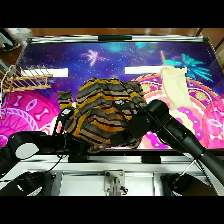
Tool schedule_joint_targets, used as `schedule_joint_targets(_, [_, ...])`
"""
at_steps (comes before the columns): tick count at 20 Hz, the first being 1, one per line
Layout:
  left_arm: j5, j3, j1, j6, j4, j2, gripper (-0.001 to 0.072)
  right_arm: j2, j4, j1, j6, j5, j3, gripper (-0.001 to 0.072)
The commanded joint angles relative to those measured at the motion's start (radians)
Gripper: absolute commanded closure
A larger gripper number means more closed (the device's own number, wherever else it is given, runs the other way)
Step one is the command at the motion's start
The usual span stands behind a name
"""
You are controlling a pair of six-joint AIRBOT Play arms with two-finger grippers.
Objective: Fold the shirts.
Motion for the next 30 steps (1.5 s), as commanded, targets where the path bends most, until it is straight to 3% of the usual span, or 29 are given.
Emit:
schedule_joint_targets(1, [-0.175,0.085,0.055,0.029,0.13,-0.001,0.0033,0.0,-0.022,0.007,0.005,0.029,-0.001,0.0637])
schedule_joint_targets(4, [-0.294,0.263,0.174,0.028,0.38,-0.002,0.0046,0.0,-0.023,0.007,0.005,0.031,-0.001,0.0637])
schedule_joint_targets(6, [-0.268,0.353,0.312,0.034,0.569,-0.008,0.005,0.0,-0.023,0.007,0.005,0.032,-0.001,0.0637])
schedule_joint_targets(7, [-0.235,0.386,0.412,0.076,0.643,-0.022,0.0074,0.0,-0.023,0.007,0.005,0.037,-0.001,0.0637])
schedule_joint_targets(8, [-0.201,0.413,0.521,0.129,0.677,-0.045,0.0117,0.0,-0.022,0.007,0.005,0.042,-0.001,0.0637])
schedule_joint_targets(10, [-0.109,0.443,0.768,0.189,0.677,-0.118,0.0118,0.0,-0.021,0.007,0.005,0.05,-0.001,0.0637])
schedule_joint_targets(12, [-0.008,0.444,0.984,0.092,0.661,-0.214,0.0116,0.0,-0.015,0.007,0.005,0.05,-0.001,0.0637])
schedule_joint_targets(15, [-0.036,0.462,1.193,0.124,0.64,-0.386,0.0116,0.0,-0.004,0.007,0.005,0.049,-0.001,0.0637])
schedule_joint_targets(16, [-0.07,0.478,1.234,0.18,0.64,-0.435,0.012,0.0,-0.006,0.007,0.005,0.05,-0.001,0.0637])
schedule_joint_targets(17, [-0.083,0.491,1.26,0.244,0.64,-0.469,0.0199,0.0,-0.007,0.007,0.003,0.053,-0.001,0.0637])
schedule_joint_targets(18, [-0.065,0.501,1.277,0.285,0.64,-0.495,0.023,0.0,-0.008,0.007,-0.001,0.058,-0.001,0.0637])
schedule_joint_targets(20, [0.035,0.503,1.289,0.303,0.64,-0.526,0.0221,0.0,-0.01,0.007,-0.003,0.082,-0.001,0.0636])
schedule_joint_targets(21, [0.09,0.503,1.289,0.303,0.64,-0.541,0.0152,0.0,-0.01,0.007,-0.003,0.098,-0.001,0.0636])
schedule_joint_targets(23, [0.134,0.528,1.29,0.304,0.639,-0.6,0.0154,0.0,-0.011,0.007,-0.003,0.13,-0.001,0.0637])
schedule_joint_targets(26, [0.079,0.639,1.291,0.44,0.586,-0.742,0.0161,0.0,-0.018,0.007,-0.003,0.175,-0.001,0.0637])
schedule_joint_targets(29, [0.034,0.774,1.296,0.5,0.57,-0.86,0.016,0.0,-0.019,0.007,0.003,0.211,-0.001,0.0637])
schedule_joint_targets(30, [0.008,0.813,1.299,0.557,0.543,-0.895,0.0161,0.0,-0.019,0.007,0.01,0.219,-0.001,0.0637])
